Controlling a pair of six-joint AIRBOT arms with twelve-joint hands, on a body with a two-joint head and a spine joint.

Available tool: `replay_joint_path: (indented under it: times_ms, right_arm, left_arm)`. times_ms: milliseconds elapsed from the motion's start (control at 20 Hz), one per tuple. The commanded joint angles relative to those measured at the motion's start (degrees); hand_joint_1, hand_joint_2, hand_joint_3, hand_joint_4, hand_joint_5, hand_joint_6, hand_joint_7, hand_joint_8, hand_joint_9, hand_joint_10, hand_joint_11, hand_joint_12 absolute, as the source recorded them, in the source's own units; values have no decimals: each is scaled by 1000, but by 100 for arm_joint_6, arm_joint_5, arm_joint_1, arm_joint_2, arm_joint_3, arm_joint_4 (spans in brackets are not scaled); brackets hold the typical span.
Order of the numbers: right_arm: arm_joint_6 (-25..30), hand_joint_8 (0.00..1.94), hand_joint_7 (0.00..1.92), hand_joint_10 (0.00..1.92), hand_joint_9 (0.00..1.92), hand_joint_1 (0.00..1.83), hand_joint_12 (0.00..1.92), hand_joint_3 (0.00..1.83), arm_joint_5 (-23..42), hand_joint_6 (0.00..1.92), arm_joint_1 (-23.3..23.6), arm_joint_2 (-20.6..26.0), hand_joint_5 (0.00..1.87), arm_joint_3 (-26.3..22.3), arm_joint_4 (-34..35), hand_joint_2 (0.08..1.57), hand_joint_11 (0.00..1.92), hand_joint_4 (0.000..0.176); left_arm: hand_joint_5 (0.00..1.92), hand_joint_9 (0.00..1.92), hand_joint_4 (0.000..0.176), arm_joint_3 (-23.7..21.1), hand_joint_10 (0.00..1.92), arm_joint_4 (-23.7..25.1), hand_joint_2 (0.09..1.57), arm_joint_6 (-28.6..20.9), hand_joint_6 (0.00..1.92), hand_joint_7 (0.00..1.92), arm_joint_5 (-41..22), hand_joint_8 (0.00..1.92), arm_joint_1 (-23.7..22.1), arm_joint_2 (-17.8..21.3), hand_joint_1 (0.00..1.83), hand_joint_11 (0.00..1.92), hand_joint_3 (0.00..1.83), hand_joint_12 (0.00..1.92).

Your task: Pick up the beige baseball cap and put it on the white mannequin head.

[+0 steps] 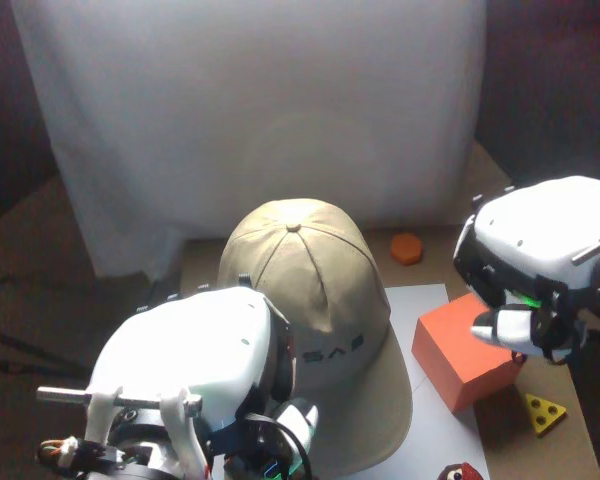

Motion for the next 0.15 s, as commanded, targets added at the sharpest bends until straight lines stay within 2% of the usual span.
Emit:
replay_joint_path:
  times_ms: [0,100]
  right_arm:
    - [15,1941,1471,1921,1690,1218,1921,31,283,1921,64,6,1289,-57,-285,1244,1901,0]
    - [1,1941,1467,1921,1690,1220,1921,26,284,1921,51,4,1302,-91,-296,1247,1899,0]
  left_arm:
    - [1178,1363,0,-1,1921,476,1140,-2,1921,1323,-293,1921,-57,23,1153,1482,5,1921]
    - [1180,1359,0,-3,1921,519,1140,-28,1921,1321,-293,1921,-13,28,1148,1480,3,1921]
